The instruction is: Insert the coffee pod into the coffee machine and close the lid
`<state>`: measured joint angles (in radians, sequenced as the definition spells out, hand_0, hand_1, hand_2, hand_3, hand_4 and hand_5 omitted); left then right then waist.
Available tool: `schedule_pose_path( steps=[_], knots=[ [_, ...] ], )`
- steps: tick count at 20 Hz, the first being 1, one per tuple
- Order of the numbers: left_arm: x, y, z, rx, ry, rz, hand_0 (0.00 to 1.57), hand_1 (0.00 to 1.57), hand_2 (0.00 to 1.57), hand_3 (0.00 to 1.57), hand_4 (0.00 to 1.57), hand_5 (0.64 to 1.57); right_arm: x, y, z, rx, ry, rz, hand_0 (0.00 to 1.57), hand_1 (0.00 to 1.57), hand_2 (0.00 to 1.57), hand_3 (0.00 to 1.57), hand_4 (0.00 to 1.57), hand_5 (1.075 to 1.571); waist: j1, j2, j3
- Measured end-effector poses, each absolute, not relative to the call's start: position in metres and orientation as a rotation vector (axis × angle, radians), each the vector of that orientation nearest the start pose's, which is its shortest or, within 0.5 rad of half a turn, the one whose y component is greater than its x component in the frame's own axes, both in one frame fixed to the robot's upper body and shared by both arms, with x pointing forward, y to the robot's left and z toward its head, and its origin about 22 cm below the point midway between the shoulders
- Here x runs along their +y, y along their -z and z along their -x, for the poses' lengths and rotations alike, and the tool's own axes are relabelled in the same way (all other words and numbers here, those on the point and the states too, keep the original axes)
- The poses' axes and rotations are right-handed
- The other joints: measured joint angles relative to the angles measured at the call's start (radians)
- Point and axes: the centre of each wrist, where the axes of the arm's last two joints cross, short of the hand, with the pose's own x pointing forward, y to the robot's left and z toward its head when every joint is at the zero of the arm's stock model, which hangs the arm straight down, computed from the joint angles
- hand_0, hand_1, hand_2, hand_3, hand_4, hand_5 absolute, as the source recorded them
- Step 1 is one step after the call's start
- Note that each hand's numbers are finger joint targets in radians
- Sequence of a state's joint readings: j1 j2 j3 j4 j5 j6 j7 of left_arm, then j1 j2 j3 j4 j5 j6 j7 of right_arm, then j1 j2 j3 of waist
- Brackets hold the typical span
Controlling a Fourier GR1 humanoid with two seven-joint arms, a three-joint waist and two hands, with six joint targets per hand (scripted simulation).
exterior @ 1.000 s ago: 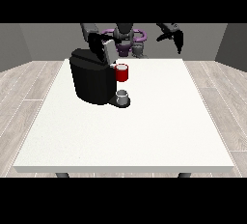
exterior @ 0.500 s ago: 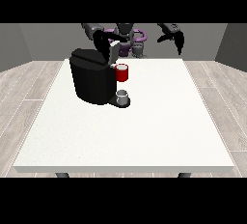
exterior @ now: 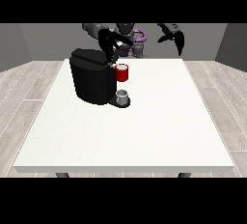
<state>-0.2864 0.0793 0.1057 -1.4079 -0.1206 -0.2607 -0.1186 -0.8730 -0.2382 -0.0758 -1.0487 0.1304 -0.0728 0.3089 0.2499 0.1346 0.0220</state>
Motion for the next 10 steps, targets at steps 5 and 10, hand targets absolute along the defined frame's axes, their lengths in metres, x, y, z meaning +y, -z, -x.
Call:
schedule_pose_path(
  steps=[5, 10],
  knots=[
    [0.232, -0.046, -0.316, -1.776, 0.394, 0.094, 0.00, 0.00, 0.00, 0.00, 0.42, 1.571, -0.213, -0.193, -0.417, -1.575, -0.231, 0.335, 0.00, 0.00, 0.00, 0.00, 0.10, 1.571, 0.044, 0.033, 0.0068],
    [0.224, -0.059, -0.323, -1.810, 0.428, 0.132, 0.00, 0.00, 0.00, 0.00, 0.37, 1.571, -0.206, -0.221, -0.412, -1.640, -0.235, 0.343, 0.00, 0.00, 0.00, 0.00, 0.00, 1.571, 0.112, 0.066, 0.0031]
  ],
)
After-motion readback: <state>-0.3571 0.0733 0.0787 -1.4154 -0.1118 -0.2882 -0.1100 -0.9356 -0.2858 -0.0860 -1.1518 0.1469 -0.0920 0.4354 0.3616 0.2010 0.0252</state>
